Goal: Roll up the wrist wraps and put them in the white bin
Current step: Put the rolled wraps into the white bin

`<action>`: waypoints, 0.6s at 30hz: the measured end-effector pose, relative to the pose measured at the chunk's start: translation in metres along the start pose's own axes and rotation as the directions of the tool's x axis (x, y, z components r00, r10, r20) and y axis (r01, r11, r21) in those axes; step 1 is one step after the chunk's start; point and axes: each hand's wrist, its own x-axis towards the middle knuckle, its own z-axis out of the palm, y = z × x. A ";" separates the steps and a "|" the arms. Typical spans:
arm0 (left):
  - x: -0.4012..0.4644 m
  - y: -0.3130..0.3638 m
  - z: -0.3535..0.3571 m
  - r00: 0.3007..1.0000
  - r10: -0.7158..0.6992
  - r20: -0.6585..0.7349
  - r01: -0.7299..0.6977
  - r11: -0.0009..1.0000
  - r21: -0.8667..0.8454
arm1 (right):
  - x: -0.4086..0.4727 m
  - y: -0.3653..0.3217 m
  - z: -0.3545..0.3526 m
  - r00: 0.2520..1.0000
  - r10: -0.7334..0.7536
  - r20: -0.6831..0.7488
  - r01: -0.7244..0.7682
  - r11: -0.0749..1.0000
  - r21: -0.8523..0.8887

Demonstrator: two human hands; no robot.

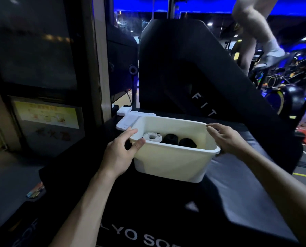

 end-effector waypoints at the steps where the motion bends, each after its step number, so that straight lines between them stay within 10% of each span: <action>1: 0.003 0.007 0.008 1.000 -0.007 0.017 0.007 1.000 0.009 | 0.000 0.007 -0.005 1.000 0.022 -0.012 -0.022 0.999 0.041; 7: 0.007 0.029 0.028 0.996 -0.033 0.085 0.031 0.999 0.030 | -0.002 0.037 -0.016 0.994 0.108 -0.033 -0.096 0.963 0.253; 12: 0.021 0.014 0.013 0.997 0.001 0.074 0.001 1.000 -0.029 | 0.015 0.029 -0.023 0.982 -0.106 -0.158 0.139 0.966 0.218; 18: 0.107 -0.060 0.012 0.975 -0.222 -0.029 0.223 0.959 0.176 | 0.055 -0.008 -0.007 0.930 -0.360 0.073 0.354 0.931 0.084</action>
